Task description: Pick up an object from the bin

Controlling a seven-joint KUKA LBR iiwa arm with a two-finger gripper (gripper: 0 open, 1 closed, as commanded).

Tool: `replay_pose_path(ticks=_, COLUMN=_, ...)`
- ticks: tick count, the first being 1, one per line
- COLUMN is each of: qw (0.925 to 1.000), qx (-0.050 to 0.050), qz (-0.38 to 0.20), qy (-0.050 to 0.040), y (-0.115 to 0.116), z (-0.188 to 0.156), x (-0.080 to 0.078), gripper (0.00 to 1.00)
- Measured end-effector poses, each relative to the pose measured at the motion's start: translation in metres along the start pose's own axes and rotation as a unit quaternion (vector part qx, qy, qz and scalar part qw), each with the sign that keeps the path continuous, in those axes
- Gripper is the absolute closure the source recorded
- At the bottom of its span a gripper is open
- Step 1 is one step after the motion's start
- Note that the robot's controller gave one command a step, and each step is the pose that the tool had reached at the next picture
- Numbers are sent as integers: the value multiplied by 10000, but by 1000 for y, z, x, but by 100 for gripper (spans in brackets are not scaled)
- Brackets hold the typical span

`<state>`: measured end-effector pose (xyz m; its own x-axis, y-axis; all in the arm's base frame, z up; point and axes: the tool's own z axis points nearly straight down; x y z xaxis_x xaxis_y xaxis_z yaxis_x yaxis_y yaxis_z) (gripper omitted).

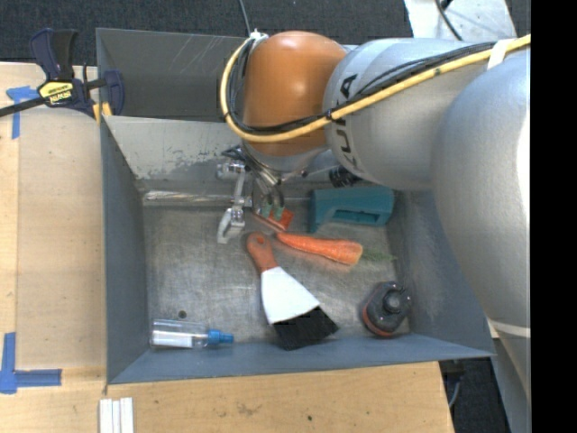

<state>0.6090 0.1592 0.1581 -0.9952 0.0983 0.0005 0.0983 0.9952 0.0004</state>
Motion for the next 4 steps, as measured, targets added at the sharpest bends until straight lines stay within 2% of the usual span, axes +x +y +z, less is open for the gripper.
replay_pose_path(ticks=1, qw=10000, qx=-9, qz=5, qy=-43, y=-32, z=56, x=4, gripper=0)
replay_pose_path(ticks=2, qw=9967, qx=-16, qz=809, qy=-10, y=-58, z=78, x=-12, gripper=0)
replay_pose_path(ticks=3, qw=9990, qx=-35, qz=445, qy=-10, y=-63, z=78, x=-19, gripper=0)
replay_pose_path(ticks=4, qw=9978, qx=-91, qz=-660, qy=-27, y=-80, z=79, x=-28, gripper=0)
